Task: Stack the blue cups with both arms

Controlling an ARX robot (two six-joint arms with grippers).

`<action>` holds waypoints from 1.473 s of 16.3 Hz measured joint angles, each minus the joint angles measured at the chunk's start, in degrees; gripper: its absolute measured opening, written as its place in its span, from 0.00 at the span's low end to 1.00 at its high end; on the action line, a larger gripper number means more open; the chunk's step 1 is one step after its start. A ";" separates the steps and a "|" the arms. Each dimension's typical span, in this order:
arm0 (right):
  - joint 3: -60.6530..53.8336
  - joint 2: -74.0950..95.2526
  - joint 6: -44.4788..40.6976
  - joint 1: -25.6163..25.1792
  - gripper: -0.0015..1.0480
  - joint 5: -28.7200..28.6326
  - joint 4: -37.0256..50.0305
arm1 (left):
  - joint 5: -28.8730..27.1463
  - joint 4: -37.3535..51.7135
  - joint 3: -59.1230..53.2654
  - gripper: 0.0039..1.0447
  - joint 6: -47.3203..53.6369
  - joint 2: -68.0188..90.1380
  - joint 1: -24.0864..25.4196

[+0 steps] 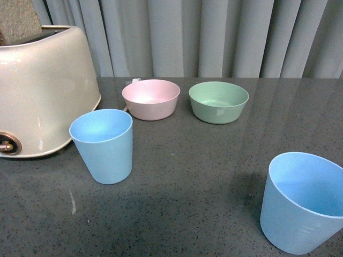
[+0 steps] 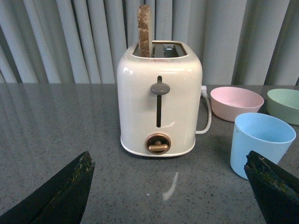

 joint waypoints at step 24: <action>0.00 0.00 0.00 0.00 0.94 0.00 0.00 | 0.00 0.00 0.00 0.94 0.00 0.00 0.00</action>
